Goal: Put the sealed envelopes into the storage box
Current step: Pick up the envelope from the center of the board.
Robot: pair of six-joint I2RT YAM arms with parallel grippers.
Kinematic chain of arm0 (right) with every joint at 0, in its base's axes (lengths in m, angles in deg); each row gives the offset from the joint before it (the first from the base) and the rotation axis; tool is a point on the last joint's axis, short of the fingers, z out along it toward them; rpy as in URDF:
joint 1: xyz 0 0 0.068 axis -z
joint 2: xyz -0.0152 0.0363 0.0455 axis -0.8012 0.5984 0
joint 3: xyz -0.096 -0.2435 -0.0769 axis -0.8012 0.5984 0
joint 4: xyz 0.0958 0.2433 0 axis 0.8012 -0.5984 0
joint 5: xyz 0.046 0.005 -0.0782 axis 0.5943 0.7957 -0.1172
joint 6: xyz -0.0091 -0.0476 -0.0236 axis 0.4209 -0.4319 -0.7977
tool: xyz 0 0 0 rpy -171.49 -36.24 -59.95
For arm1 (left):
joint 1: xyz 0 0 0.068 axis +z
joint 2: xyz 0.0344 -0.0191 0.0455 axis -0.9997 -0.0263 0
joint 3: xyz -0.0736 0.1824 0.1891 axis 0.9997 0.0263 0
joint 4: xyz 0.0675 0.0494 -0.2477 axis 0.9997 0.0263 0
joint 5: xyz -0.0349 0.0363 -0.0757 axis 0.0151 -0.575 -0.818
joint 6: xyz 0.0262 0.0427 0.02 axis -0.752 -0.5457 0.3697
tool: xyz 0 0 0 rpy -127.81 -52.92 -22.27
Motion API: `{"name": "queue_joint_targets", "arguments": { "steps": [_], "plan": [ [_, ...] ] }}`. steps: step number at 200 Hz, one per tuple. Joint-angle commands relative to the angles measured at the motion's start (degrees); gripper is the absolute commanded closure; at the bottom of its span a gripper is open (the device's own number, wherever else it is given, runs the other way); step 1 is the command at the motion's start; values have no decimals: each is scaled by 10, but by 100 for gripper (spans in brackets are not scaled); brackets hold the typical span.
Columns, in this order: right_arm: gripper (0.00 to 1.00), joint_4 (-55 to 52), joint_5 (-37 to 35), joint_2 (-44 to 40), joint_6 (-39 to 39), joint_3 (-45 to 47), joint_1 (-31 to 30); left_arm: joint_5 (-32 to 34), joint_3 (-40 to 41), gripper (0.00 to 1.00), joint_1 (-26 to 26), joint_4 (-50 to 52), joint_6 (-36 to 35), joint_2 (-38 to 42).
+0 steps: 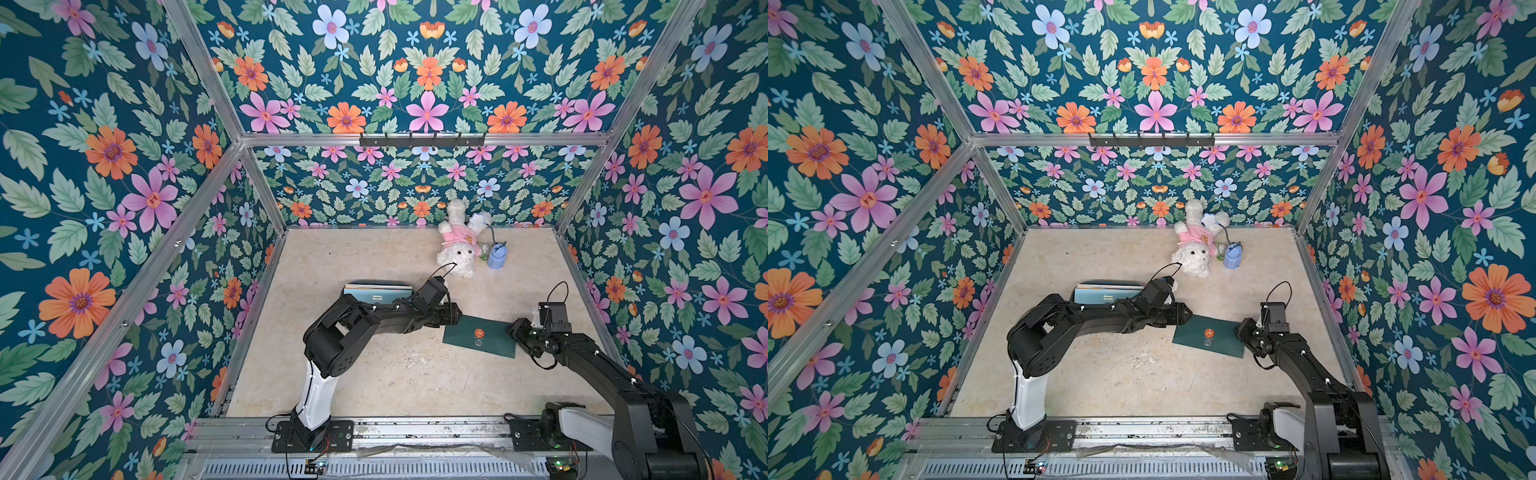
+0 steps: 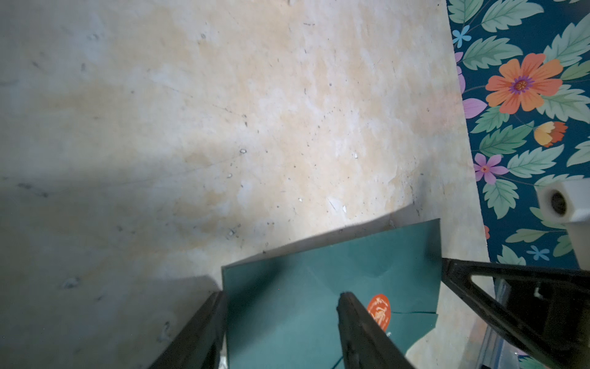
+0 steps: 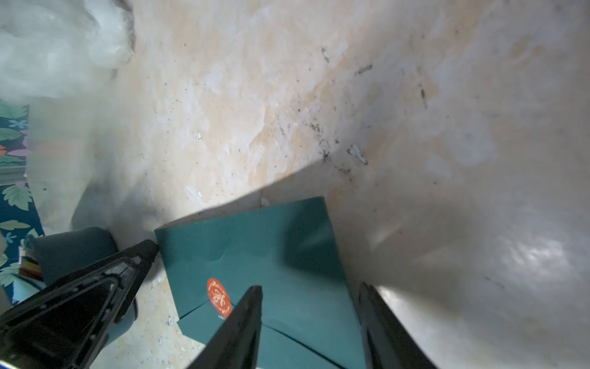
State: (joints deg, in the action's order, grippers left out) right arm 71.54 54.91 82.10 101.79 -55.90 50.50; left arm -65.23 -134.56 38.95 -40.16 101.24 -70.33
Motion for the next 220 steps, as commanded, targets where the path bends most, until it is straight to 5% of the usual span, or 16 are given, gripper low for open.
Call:
{"name": "queue_joint_targets", "arguments": {
  "steps": [1,149,175,200,220],
  "plan": [
    [47,18,56,-21,12,1,-1,4,9,38,0,148,12,-19],
    [44,93,201,-233,89,46,-1,7,11,38,-1,135,20,-36],
    [56,68,199,-208,76,43,-1,9,11,38,-1,135,19,-29],
    [87,43,195,-185,58,39,-2,11,8,38,0,137,14,-21],
    [100,27,191,-184,30,22,-1,17,-4,38,0,143,4,-8]
  ]
}}
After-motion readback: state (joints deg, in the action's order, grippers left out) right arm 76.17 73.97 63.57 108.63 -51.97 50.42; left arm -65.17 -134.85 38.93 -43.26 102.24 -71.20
